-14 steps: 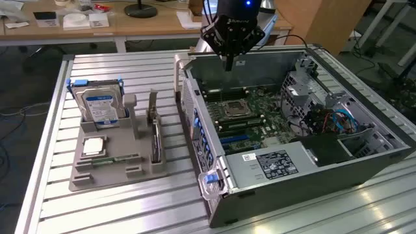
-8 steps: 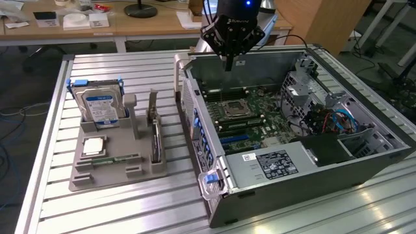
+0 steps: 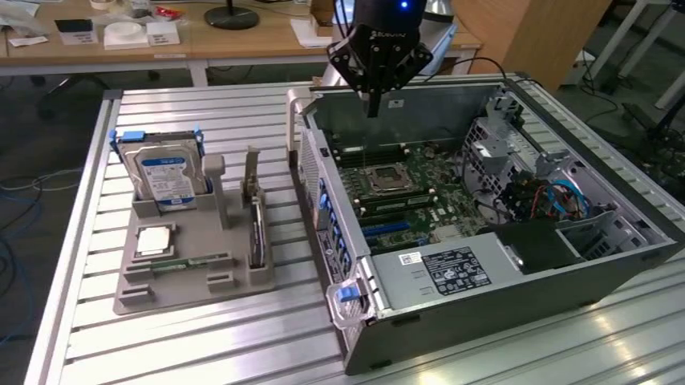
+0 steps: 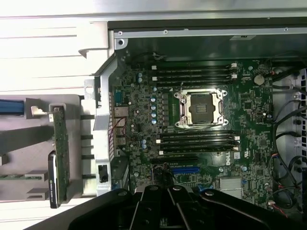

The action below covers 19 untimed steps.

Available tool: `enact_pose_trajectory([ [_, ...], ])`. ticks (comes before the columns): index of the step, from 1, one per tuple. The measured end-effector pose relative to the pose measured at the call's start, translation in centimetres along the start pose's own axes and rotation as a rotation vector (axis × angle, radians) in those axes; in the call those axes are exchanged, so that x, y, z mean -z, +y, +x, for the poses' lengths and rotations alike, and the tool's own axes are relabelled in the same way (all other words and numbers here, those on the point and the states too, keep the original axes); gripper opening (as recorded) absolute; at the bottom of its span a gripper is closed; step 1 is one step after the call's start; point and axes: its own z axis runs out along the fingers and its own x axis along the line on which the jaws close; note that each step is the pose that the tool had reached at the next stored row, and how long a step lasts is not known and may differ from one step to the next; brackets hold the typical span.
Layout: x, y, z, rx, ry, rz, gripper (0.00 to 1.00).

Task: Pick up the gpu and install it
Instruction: 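Reach for the gpu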

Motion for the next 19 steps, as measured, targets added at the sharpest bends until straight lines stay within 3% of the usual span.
enact_pose_trajectory([
  [19,0.03,-0.14,1.8,0.0,0.0001,0.0001,0.11],
])
